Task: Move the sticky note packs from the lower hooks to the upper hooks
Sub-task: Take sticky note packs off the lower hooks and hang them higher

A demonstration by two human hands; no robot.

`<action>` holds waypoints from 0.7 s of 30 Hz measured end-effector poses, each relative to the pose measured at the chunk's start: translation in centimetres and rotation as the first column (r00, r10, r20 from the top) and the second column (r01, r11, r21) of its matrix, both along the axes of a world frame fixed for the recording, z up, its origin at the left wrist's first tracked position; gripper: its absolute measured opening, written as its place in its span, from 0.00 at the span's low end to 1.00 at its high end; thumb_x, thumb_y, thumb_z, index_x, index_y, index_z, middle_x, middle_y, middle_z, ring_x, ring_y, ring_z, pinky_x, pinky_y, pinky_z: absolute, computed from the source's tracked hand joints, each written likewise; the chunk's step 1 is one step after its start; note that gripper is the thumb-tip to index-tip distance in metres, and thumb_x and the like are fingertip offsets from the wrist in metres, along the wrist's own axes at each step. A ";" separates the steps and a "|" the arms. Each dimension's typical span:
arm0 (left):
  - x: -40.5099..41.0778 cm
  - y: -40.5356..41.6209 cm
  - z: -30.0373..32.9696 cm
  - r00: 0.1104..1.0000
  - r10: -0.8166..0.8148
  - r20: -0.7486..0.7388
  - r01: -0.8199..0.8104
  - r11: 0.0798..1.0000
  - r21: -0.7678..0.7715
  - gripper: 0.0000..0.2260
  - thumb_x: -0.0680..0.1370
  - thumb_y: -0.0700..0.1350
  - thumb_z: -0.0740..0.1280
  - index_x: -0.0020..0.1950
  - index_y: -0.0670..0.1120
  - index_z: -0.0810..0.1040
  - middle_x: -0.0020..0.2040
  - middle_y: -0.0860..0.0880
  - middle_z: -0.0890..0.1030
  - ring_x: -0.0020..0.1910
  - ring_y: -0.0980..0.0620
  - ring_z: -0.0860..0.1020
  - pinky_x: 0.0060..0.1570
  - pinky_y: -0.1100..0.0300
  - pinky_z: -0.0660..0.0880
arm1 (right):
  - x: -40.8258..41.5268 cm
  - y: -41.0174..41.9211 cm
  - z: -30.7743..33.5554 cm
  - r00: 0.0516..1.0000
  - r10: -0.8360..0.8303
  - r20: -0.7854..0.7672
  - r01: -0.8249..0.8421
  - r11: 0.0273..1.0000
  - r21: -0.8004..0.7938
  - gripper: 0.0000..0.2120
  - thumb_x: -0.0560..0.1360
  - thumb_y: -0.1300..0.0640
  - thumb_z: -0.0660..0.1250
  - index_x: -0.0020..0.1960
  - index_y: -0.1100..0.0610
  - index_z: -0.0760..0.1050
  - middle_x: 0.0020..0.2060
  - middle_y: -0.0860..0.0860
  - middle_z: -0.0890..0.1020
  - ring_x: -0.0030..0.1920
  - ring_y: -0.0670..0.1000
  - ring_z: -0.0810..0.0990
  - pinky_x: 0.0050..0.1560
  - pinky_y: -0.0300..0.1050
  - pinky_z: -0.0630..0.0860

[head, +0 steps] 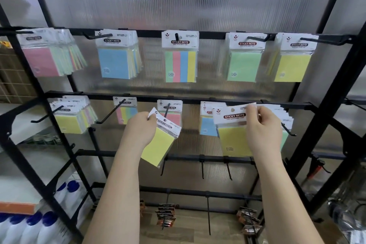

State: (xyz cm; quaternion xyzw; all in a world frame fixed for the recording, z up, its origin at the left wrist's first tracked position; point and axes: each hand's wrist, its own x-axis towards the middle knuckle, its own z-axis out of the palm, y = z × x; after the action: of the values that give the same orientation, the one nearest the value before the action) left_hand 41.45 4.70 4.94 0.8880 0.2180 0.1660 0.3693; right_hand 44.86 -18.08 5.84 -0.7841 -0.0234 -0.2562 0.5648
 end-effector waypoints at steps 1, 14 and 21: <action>0.1 -0.1 0.1 1.000 -0.007 0.000 0.007 1.000 0.012 0.16 0.82 0.47 0.53 0.36 0.43 0.65 0.35 0.46 0.70 0.30 0.51 0.65 0.29 0.58 0.60 | 0.0 -0.2 0.0 1.000 -0.014 0.014 0.014 1.000 0.014 0.20 0.81 0.53 0.57 0.33 0.58 0.58 0.28 0.49 0.60 0.27 0.46 0.59 0.27 0.37 0.58; 4.0 -3.0 1.4 0.982 -0.188 0.021 0.182 0.968 0.175 0.16 0.82 0.48 0.54 0.36 0.46 0.70 0.33 0.52 0.72 0.32 0.55 0.69 0.29 0.59 0.61 | 0.0 -4.0 0.4 0.996 -0.086 -0.006 0.085 0.960 0.265 0.18 0.79 0.50 0.63 0.42 0.66 0.76 0.35 0.53 0.72 0.36 0.50 0.66 0.37 0.43 0.61; 6.4 -6.6 1.8 0.960 -0.280 0.015 0.270 0.938 0.216 0.18 0.82 0.48 0.54 0.32 0.46 0.63 0.32 0.49 0.68 0.32 0.51 0.66 0.30 0.56 0.59 | -0.5 -7.2 1.3 0.989 -0.110 -0.099 0.141 0.906 0.400 0.08 0.76 0.54 0.66 0.39 0.53 0.79 0.37 0.50 0.81 0.39 0.53 0.77 0.42 0.48 0.72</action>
State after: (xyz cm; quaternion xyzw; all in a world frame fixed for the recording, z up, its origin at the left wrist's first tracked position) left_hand 47.80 -1.95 6.75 0.9399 0.0642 0.1553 0.2973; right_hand 44.37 -25.32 7.13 -0.6588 0.1018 -0.2620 0.6979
